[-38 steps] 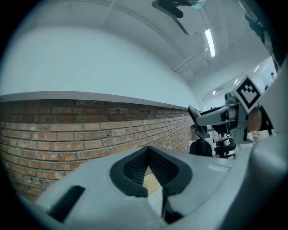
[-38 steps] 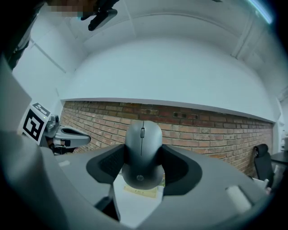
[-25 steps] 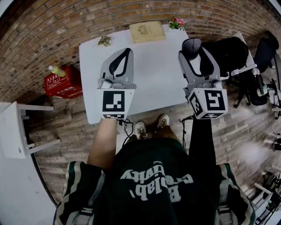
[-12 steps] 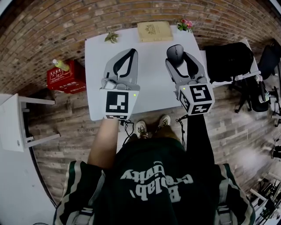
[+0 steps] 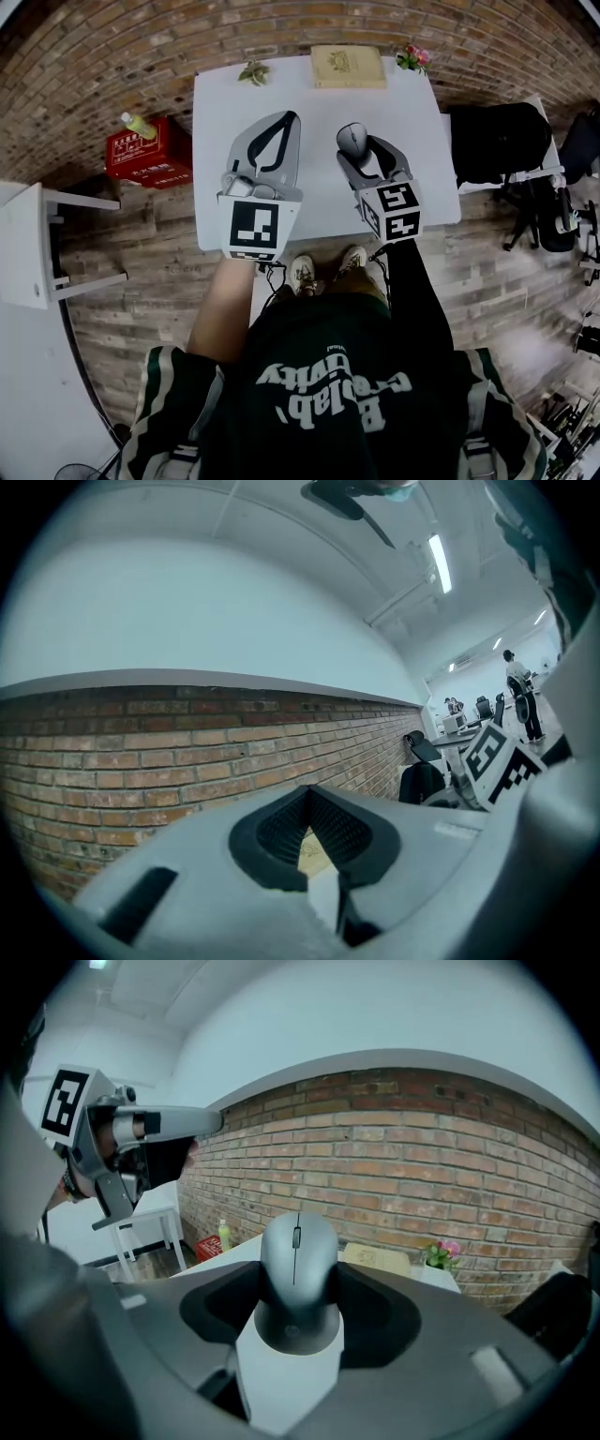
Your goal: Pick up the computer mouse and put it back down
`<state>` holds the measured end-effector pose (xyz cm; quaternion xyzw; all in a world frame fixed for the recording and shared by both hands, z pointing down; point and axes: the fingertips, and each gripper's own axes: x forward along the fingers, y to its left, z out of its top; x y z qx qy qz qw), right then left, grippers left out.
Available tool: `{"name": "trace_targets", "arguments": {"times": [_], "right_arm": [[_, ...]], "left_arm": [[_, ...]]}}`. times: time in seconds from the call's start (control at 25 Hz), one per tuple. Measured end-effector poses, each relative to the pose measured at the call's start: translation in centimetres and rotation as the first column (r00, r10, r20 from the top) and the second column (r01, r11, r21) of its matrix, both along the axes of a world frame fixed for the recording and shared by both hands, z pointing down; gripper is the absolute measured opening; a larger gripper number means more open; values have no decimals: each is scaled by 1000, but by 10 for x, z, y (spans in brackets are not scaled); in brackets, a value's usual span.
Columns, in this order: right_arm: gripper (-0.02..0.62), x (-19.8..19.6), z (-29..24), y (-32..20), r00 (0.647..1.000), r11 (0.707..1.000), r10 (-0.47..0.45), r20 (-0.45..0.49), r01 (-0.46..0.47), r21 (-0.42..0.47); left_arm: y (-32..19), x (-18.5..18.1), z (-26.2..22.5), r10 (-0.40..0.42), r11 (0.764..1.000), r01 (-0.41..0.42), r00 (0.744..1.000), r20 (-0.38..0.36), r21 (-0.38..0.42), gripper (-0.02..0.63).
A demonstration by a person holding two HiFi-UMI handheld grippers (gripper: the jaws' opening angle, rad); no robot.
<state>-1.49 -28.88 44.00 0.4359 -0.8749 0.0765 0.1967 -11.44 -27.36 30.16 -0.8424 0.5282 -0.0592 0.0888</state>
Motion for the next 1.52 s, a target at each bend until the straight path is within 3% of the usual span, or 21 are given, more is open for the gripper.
{"name": "trace_targets", "arguments": {"times": [0.48,0.96,1.2,1.52], "right_arm": [[272,-30,109,25,998,967,-56,-37,45,-251],[273,-43,197,53,991,886,-83,-101,27,-462],[273,-46,223,61,983,863,-102,-154,10,-505],[275,-48,229,61,980,868,-101,-173,1,-496]], "left_arm": [[8,-24,19,-37,999,38,999,12,-39,5],[17,-50,43,-80,994,82,996,35,-73,5],[19,-61,48,-103,992,104,994,18,-74,5],[19,-60,53,-91,992,92,996,14,-82,5]]}}
